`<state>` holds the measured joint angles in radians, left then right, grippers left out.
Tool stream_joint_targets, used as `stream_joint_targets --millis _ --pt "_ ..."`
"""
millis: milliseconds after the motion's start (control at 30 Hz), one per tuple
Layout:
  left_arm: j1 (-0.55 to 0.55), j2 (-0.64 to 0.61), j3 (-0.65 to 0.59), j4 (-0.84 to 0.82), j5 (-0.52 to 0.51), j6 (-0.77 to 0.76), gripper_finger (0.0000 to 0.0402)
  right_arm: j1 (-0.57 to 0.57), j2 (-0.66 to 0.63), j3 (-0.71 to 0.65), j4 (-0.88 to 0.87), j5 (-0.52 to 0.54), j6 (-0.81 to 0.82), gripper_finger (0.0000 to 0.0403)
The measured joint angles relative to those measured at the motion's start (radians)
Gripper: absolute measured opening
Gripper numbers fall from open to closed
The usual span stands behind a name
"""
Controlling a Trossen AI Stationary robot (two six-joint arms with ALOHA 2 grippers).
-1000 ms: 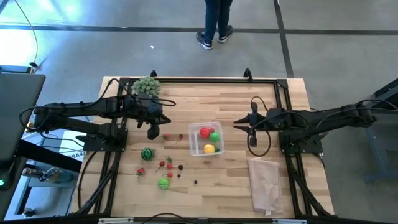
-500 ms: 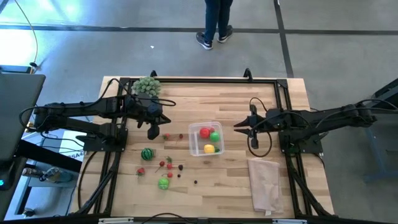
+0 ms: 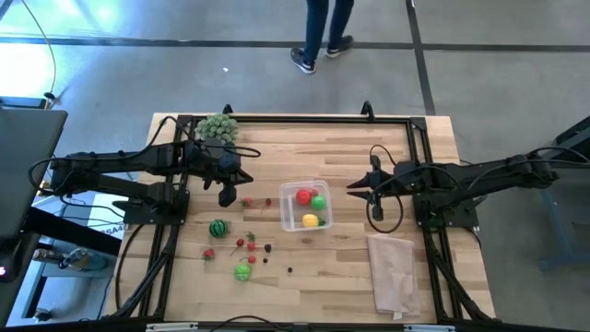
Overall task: Pick and placing Produce into tupperware
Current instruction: Put the bottom blueberry into the transparent bin
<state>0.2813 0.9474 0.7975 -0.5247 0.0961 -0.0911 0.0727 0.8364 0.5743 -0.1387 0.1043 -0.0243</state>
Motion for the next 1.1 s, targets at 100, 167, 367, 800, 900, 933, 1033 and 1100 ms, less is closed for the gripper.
stream_joint_targets --millis 100,167,367,800,900,933,1033,1100 --pt "0.000 0.000 0.000 0.019 -0.020 0.080 0.0001 0.000 0.000 0.000 0.000 0.000 -0.001 0.0067" --pt "0.000 0.000 0.000 0.040 -0.038 0.118 0.0001 0.000 0.000 0.000 0.000 0.000 -0.001 0.0067" --pt "0.000 0.000 0.000 0.086 -0.040 0.113 0.0001 0.000 0.000 0.000 0.000 0.000 -0.001 0.0067" --pt "0.000 0.000 0.000 0.109 -0.037 -0.014 0.0001 0.000 0.000 0.000 0.000 0.001 -0.001 0.0067" --pt "0.000 0.000 0.000 0.095 -0.036 -0.015 0.0001 0.000 0.000 0.000 0.000 0.001 -0.001 0.0067" --pt "0.000 0.000 0.000 0.090 -0.034 -0.014 0.0001 0.000 0.000 0.000 0.000 0.001 -0.001 0.0067" --pt "0.000 0.000 0.000 0.080 0.007 0.024 0.0001 0.000 0.000 0.000 0.000 0.001 -0.001 0.0067" --pt "0.000 -0.003 0.000 0.081 0.035 0.061 0.0001 0.000 0.000 0.000 0.000 0.001 -0.001 0.0067"
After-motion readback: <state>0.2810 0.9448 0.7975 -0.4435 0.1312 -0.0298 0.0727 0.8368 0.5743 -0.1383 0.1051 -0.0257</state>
